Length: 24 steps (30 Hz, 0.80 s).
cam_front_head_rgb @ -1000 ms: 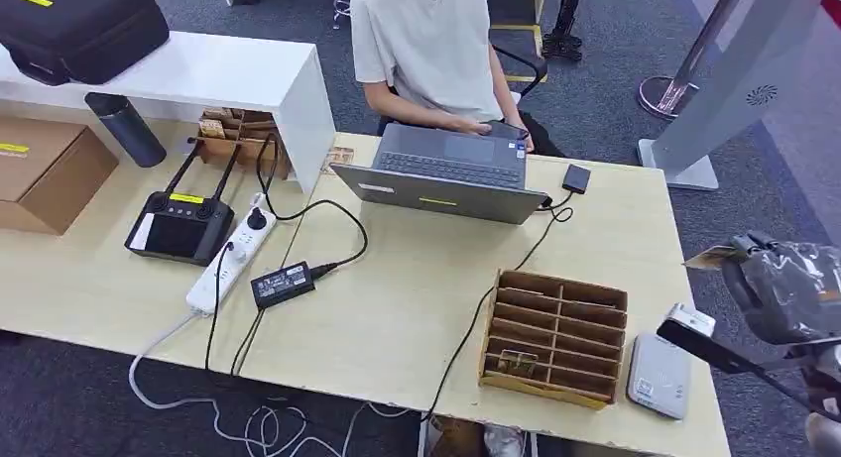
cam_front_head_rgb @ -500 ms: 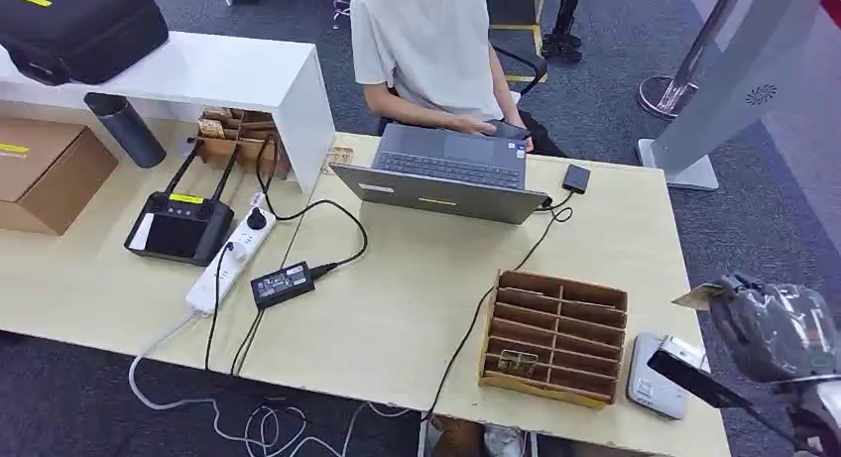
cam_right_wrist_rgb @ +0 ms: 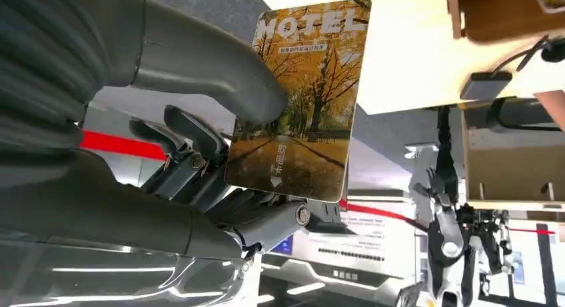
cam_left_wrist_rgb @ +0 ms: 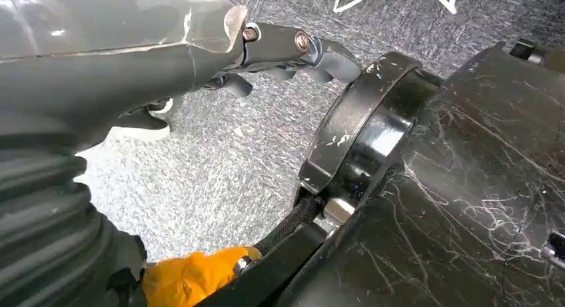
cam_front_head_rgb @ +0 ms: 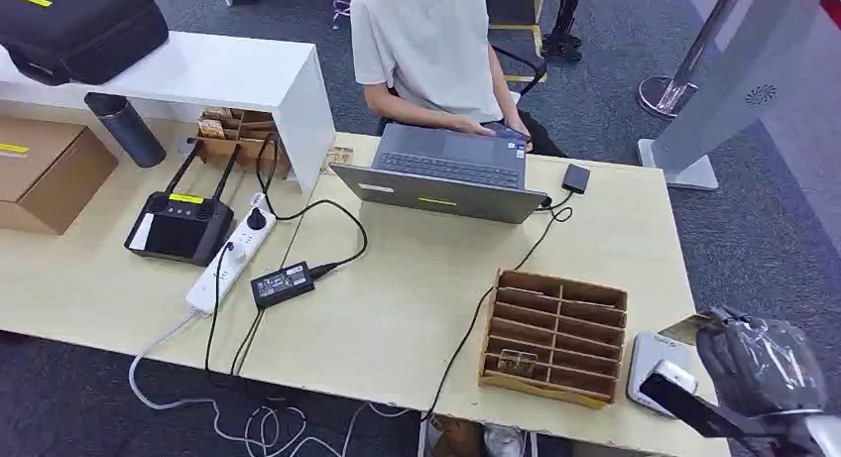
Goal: Pass the card to the sensor for recognition and then transmit it.
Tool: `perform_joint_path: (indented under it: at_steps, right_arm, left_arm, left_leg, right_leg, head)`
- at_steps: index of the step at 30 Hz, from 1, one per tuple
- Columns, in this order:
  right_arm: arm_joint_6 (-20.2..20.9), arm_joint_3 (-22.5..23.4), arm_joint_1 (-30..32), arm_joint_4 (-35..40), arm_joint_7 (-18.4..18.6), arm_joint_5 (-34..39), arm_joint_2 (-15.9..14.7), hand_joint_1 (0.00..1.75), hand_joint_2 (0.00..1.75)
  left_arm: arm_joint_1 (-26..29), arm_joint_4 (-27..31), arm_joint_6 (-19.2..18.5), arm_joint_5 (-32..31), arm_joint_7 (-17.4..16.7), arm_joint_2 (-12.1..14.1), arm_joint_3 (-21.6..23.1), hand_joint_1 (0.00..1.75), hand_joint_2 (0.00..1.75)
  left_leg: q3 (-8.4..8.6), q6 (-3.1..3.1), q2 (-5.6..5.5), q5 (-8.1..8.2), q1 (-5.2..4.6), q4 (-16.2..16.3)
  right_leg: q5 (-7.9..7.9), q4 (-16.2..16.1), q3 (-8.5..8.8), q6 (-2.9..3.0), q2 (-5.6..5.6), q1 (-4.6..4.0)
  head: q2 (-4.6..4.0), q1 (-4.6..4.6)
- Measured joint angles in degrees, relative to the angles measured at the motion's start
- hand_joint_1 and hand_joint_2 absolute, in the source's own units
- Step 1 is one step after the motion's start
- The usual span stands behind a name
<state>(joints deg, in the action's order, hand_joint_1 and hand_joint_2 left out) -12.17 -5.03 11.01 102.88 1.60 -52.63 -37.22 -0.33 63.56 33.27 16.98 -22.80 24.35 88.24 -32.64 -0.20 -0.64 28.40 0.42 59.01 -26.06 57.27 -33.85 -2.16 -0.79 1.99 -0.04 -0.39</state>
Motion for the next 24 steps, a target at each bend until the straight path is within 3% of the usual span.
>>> perform_joint_path:
  at_steps: [24]
  right_arm:
    - [0.15,-2.95,3.59,-2.14,1.99,4.98,3.50,1.75,1.75]
  left_arm:
    - [-0.05,0.00,-0.57,0.00,0.00,0.00,0.00,0.00,1.75]
  left_leg:
    - [-0.01,0.00,0.01,0.00,0.00,0.00]
  right_leg:
    - [0.00,-0.01,-0.01,0.00,0.00,0.00]
  head:
    - [0.00,-0.02]
